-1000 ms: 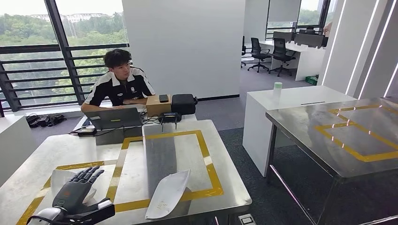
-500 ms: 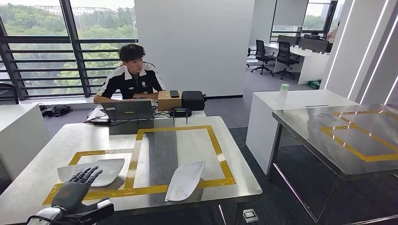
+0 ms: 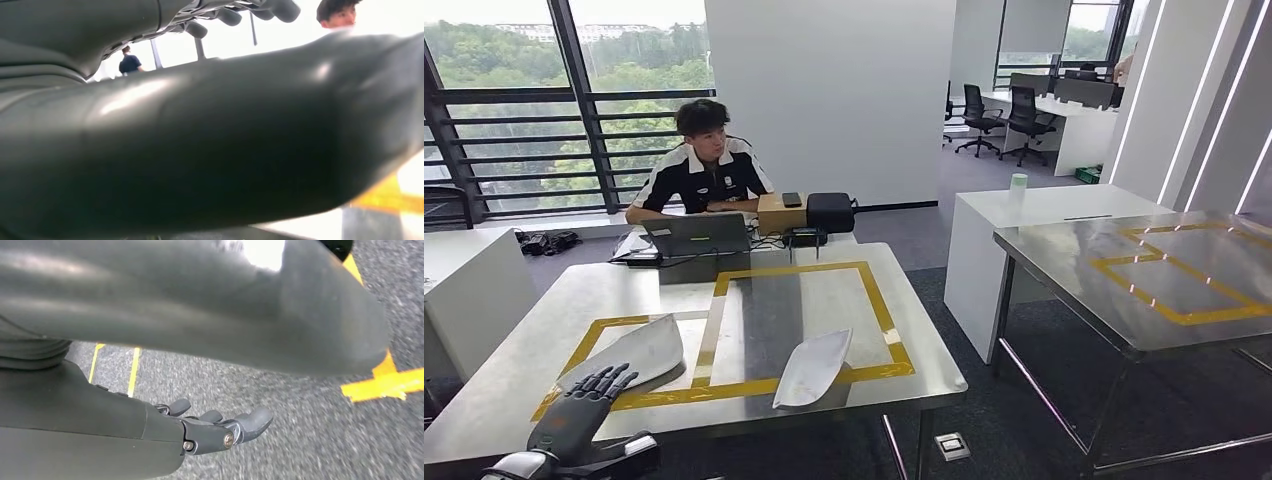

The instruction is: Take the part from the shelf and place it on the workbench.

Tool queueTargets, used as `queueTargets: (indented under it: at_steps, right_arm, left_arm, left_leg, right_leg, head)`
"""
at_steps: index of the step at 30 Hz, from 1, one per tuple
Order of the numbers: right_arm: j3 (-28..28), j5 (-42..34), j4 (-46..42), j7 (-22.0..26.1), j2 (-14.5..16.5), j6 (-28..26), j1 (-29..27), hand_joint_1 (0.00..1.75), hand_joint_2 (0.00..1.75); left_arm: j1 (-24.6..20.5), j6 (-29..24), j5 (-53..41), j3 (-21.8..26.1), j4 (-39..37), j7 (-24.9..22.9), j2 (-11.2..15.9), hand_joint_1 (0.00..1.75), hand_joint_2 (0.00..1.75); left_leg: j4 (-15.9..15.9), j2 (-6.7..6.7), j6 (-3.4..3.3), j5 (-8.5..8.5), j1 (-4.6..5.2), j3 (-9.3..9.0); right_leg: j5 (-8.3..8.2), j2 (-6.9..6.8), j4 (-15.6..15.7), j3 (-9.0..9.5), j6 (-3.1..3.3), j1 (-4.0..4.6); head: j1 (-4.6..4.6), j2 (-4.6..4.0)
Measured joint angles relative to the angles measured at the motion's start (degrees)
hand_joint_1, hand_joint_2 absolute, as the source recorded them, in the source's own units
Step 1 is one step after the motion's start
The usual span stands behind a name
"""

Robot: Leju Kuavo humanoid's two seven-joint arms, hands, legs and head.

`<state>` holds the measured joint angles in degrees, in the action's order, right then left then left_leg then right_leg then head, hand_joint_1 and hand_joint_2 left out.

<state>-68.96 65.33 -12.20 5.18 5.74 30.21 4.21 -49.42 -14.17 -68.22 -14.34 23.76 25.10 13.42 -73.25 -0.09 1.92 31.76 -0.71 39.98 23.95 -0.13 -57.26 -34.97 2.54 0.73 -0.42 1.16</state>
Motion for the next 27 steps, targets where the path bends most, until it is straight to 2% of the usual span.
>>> queueTargets:
  at_steps: [1, 2, 3, 4, 5, 6, 8, 9, 10, 12, 13, 14, 15, 16, 17, 19, 20, 21, 22, 23, 24, 25, 27]
  right_arm:
    - [0.0, 0.0, 0.0, 0.0, 0.0, 0.0, 0.0, 0.0, 0.0]
    - [0.0, 0.0, 0.0, 0.0, 0.0, 0.0, 0.0, 0.0, 0.0]
    - [0.0, 0.0, 0.0, 0.0, 0.0, 0.0, 0.1, 0.0, 0.0]
    - [0.0, 0.0, -0.1, 0.0, -0.1, 0.0, 0.1, 0.0, 0.0]
    - [0.0, 0.0, -0.1, 0.0, -0.1, 0.0, 0.1, 0.0, 0.0]
    - [0.0, 0.0, -0.1, 0.0, -0.1, 0.0, 0.0, 0.0, 0.0]
    - [0.0, 0.0, -0.1, 0.0, -0.1, 0.0, -0.1, 0.0, 0.0]
    - [0.0, 0.0, -0.1, 0.0, 0.0, 0.0, -0.2, 0.0, 0.0]
    - [0.0, 0.0, -0.1, 0.0, 0.0, 0.1, -0.2, 0.0, 0.0]
    - [0.0, 0.0, -0.1, 0.0, 0.1, 0.2, -0.2, 0.0, 0.0]
    - [0.0, 0.0, -0.1, 0.0, 0.2, 0.3, -0.1, 0.0, 0.0]
    - [0.0, 0.0, -0.1, 0.0, 0.2, 0.3, -0.1, 0.0, 0.0]
    - [0.0, 0.0, -0.1, 0.0, 0.2, 0.2, -0.1, 0.0, 0.0]
    - [0.0, 0.0, -0.1, 0.0, 0.2, 0.2, -0.1, 0.0, 0.0]
    - [0.0, 0.0, -0.1, 0.0, 0.2, 0.2, -0.1, 0.0, 0.0]
    - [0.0, 0.0, -0.1, 0.0, 0.0, 0.2, 0.2, 0.0, 0.0]
    - [0.0, 0.0, -0.1, 0.0, 0.0, 0.2, 0.3, 0.0, 0.0]
    - [0.0, 0.0, -0.1, 0.0, -0.1, 0.2, 0.4, 0.0, 0.0]
    - [0.0, 0.0, -0.1, 0.0, -0.1, 0.2, 0.5, 0.0, 0.0]
    - [0.0, 0.0, -0.1, 0.0, -0.1, 0.2, 0.5, 0.0, 0.0]
    - [0.0, 0.0, -0.1, 0.0, -0.1, 0.2, 0.5, 0.0, 0.0]
    - [0.0, 0.0, -0.1, 0.0, 0.0, 0.2, 0.4, 0.0, 0.0]
    - [0.0, 0.1, -0.1, -0.1, 0.1, 0.2, 0.4, 0.0, 0.0]
  left_arm:
    - [0.1, 0.0, 0.0, 0.0, 0.0, 0.0, 0.0, 0.0, 0.0]
    - [0.1, 0.0, 0.0, 0.0, 0.1, 0.1, 0.0, 0.0, 0.0]
    - [0.1, 0.0, 0.0, 0.0, 0.2, 0.1, 0.0, 0.0, 0.0]
    - [0.1, 0.0, 0.0, 0.0, 0.4, 0.1, 0.0, 0.0, 0.0]
    - [0.1, 0.0, 0.0, 0.0, 0.5, 0.1, 0.0, 0.0, 0.0]
    - [0.1, 0.0, 0.0, 0.0, 0.5, 0.1, 0.0, 0.0, 0.0]
    - [0.1, 0.0, 0.0, 0.0, 0.6, 0.1, 0.0, 0.0, 0.0]
    - [0.0, 0.0, 0.0, 0.0, 0.6, 0.1, 0.0, 0.0, 0.0]
    - [-0.1, 0.0, 0.0, 0.0, 0.7, 0.1, 0.0, 0.0, 0.0]
    - [-0.1, 0.0, 0.0, 0.0, 0.8, 0.1, 0.0, 0.0, 0.0]
    - [-0.1, 0.0, -0.1, 0.0, 0.8, 0.1, 0.0, 0.0, 0.0]
    - [-0.1, 0.1, -0.1, 0.0, 0.8, 0.1, 0.0, 0.0, 0.0]
    - [-0.1, 0.1, -0.2, 0.0, 0.7, 0.1, 0.0, 0.0, 0.0]
    - [-0.1, 0.2, -0.2, 0.0, 0.7, 0.1, 0.0, 0.0, 0.0]
    - [-0.1, 0.3, -0.3, 0.0, 0.8, 0.1, 0.0, 0.0, 0.0]
    - [-0.1, 0.3, -0.4, 0.0, 0.8, 0.1, 0.0, 0.0, 0.0]
    - [-0.1, 0.3, -0.4, 0.0, 0.9, 0.0, 0.0, 0.0, 0.0]
    - [-0.1, 0.3, -0.4, 0.0, 0.9, 0.0, 0.0, 0.0, 0.0]
    - [-0.2, 0.3, -0.4, 0.0, 0.9, 0.0, 0.0, 0.0, 0.0]
    - [-0.2, 0.3, -0.4, 0.0, 0.9, -0.1, 0.0, 0.0, 0.0]
    - [-0.2, 0.3, -0.4, 0.0, 0.9, -0.1, 0.0, 0.0, 0.0]
    - [-0.2, 0.3, -0.4, 0.0, 0.9, -0.1, 0.1, 0.0, 0.0]
    - [-0.3, 0.2, -0.5, 0.0, 0.9, -0.2, 0.3, 0.0, 0.0]
  left_leg:
    - [2.0, 0.02, 0.4, -1.47, -0.33, -1.81]
    - [5.2, 0.03, 0.99, -2.25, -0.61, -4.11]
    - [8.6, -0.07, 1.29, -2.46, -0.64, -6.39]
    - [11.1, -0.19, 1.25, -2.28, -0.61, -7.95]
    - [12.5, -0.33, 0.96, -1.77, -0.43, -8.7]
    - [12.7, -0.45, 0.26, -1.87, -0.18, -8.78]
    - [12.6, -0.34, -1.17, -2.62, -0.04, -7.79]
    - [12.7, -0.26, -1.82, -3.13, 0.02, -7.23]
    - [12.7, -0.18, -2.42, -3.77, 0.07, -6.55]
    - [12.7, -0.15, -3.1, -5.07, 0.38, -5.14]
    - [12.7, -0.15, -3.3, -5.72, 0.58, -4.35]
    - [12.7, -0.14, -3.44, -6.38, 0.8, -3.5]
    - [12.7, -0.15, -3.53, -7.01, 0.99, -2.68]
    - [12.7, -0.17, -3.58, -7.66, 1.1, -1.89]
    - [12.7, -0.18, -3.6, -8.33, 1.17, -1.19]
    - [12.8, -0.14, -3.36, -9.44, 1.16, -0.4]
    - [13.0, -0.05, -3.13, -9.99, 1.08, -0.31]
    - [13.3, 0.04, -2.85, -10.61, 0.98, -0.27]
    - [13.7, 0.1, -2.54, -11.32, 0.89, -0.29]
    - [14.0, 0.11, -2.28, -11.74, 0.85, -0.19]
    - [13.9, 0.02, -2.0, -11.33, 0.9, 0.14]
    - [12.9, -0.07, -1.69, -9.66, 0.96, 0.63]
    - [7.6, -0.2, -1.0, -3.88, 0.91, 1.92]
  right_leg:
    - [-0.35, -0.02, -0.5, -0.91, -0.34, -0.33]
    - [-0.66, -0.02, -1.0, -1.81, -0.72, -0.62]
    - [-0.91, 0.01, -1.5, -2.61, -1.12, -0.79]
    - [-1.21, 0.05, -1.9, -3.16, -1.52, -0.86]
    - [-1.58, 0.15, -2.2, -3.55, -1.86, -0.84]
    - [-2.01, 0.24, -2.3, -3.77, -2.17, -0.84]
    - [-2.28, 0.36, -2.5, -4.32, -2.73, -1.03]
    - [-1.16, 0.34, -3.3, -4.82, -2.98, -1.13]
    - [1.08, 0.32, -5.3, -5.58, -3.14, -1.17]
    - [7.04, 0.29, -12.3, -7.42, -3.08, -1.04]
    - [9.18, 0.31, -15.9, -8.13, -2.89, -0.9]
    - [9.9, 0.33, -18.4, -8.15, -2.54, -0.65]
    - [9.41, 0.36, -19.3, -7.38, -2.1, -0.3]
    - [8.06, 0.37, -18.0, -5.49, -1.56, 0.18]
    - [6.65, 0.39, -14.9, -2.62, -0.91, 0.77]
    - [6.41, 0.36, -6.6, 3.48, 0.21, 1.78]
    - [6.85, 0.37, -3.6, 5.31, 0.54, 2.09]
    - [7.24, 0.36, -1.9, 6.1, 0.75, 2.24]
    - [6.81, 0.36, -1.2, 6.14, 0.82, 2.27]
    - [5.93, 0.28, -0.7, 5.87, 0.93, 2.13]
    - [5.03, 0.16, 0.0, 5.62, 1.02, 1.95]
    - [3.98, 0.04, 0.6, 5.2, 1.08, 1.68]
    - [2.18, -0.1, 1.2, 3.82, 1.02, 1.26]
  head:
    - [0.0, 0.0]
    - [0.0, 0.0]
    - [-0.01, 0.0]
    - [0.02, 0.0]
    - [0.03, 0.0]
    - [0.07, 0.01]
    - [0.11, 0.01]
    - [0.15, 0.01]
    - [0.15, 0.0]
    - [0.18, 0.0]
    - [0.18, 0.0]
    - [0.18, 0.0]
    - [0.18, 0.0]
    - [0.18, 0.0]
    - [0.18, 0.0]
    - [0.18, 0.0]
    - [0.18, 0.0]
    - [0.19, 0.0]
    - [0.19, 0.0]
    - [0.19, 0.0]
    - [0.19, 0.0]
    - [0.18, 0.0]
    - [0.15, 0.0]
